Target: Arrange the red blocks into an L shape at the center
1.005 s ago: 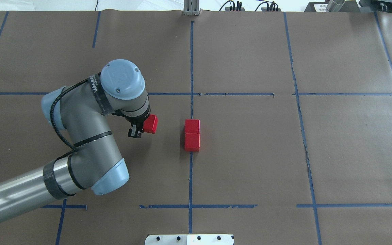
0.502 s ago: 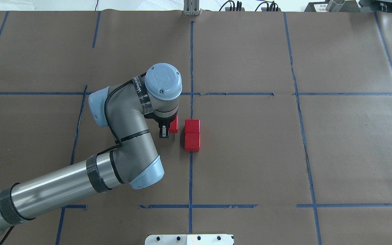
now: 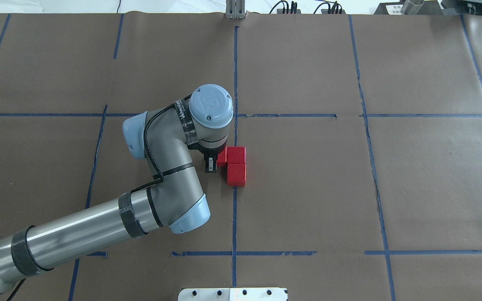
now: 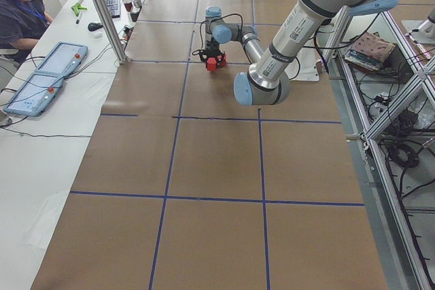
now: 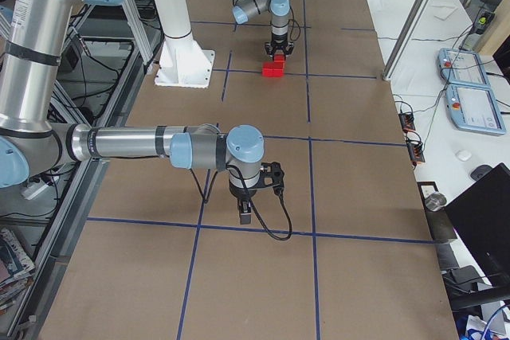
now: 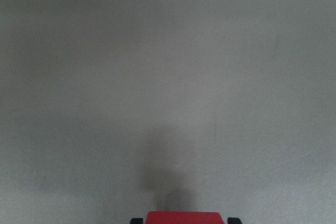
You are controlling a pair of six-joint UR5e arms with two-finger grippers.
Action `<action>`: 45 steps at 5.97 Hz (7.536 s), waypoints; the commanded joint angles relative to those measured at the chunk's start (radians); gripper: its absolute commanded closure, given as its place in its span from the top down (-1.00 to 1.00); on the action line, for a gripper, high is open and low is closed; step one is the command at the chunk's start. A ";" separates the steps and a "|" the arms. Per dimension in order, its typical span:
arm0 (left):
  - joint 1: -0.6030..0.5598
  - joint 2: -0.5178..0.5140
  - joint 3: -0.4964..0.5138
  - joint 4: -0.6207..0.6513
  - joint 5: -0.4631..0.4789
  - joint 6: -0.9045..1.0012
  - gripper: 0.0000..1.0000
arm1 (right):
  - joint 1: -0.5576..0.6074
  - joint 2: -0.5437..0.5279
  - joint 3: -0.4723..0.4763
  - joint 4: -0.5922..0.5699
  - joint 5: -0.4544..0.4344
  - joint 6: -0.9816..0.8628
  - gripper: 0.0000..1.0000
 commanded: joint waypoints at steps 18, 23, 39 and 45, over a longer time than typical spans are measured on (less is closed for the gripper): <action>0.010 0.002 0.003 0.000 0.002 0.033 0.97 | 0.000 0.000 0.003 0.000 0.000 0.000 1.00; -0.016 0.096 -0.332 0.257 -0.035 0.294 1.00 | 0.000 0.000 0.003 0.000 0.000 0.000 1.00; -1.038 0.959 -0.313 0.092 -0.503 2.894 1.00 | 0.000 -0.008 0.007 0.000 0.001 0.006 1.00; -1.032 0.943 -0.310 0.041 -0.538 2.903 1.00 | 0.000 -0.008 0.004 0.000 0.000 0.006 1.00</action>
